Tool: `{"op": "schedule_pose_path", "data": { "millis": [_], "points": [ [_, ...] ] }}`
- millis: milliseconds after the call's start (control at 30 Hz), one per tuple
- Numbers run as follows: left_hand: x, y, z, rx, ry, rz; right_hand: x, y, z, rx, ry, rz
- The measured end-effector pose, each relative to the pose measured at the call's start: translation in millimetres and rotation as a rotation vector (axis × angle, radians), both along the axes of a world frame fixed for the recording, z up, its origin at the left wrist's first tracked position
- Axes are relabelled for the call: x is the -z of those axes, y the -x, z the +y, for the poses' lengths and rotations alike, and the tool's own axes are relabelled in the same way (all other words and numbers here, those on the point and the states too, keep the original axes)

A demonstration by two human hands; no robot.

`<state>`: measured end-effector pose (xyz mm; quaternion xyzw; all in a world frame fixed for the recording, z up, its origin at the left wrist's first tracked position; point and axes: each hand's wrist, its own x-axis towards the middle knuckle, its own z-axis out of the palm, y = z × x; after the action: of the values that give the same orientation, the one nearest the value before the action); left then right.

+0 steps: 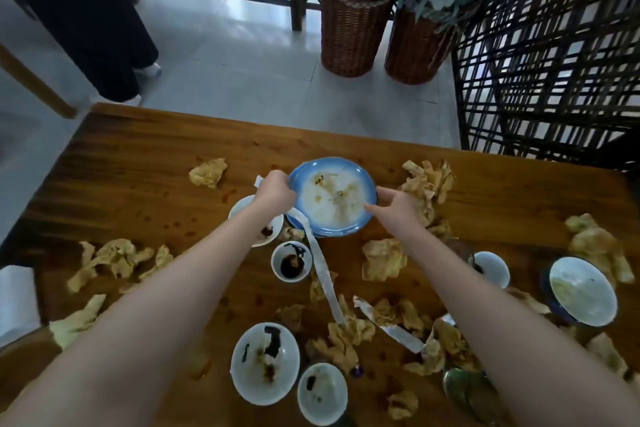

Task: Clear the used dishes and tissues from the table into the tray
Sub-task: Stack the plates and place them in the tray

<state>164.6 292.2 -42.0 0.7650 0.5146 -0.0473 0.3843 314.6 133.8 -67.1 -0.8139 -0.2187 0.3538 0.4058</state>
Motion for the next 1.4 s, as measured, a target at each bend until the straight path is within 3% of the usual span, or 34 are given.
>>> {"op": "schedule_pose_path", "data": {
  "millis": [233,567,733,1000,1400],
  "points": [
    [5,1,16,-0.037,-0.111,0.043,8,3,11,0.003,0.04,0.031],
    [9,-13,28,0.105,-0.035,0.153,14,7,21,0.122,0.057,0.236],
    [16,-11,31,0.153,-0.009,0.051,11,7,21,0.179,-0.014,0.201],
    [-18,-45,23,0.142,-0.029,-0.282,-23,-16,1,0.342,-0.097,0.196],
    [-53,-79,-63,0.169,0.07,-0.401,-72,-35,-98,0.475,-0.193,0.176]
  ]
}}
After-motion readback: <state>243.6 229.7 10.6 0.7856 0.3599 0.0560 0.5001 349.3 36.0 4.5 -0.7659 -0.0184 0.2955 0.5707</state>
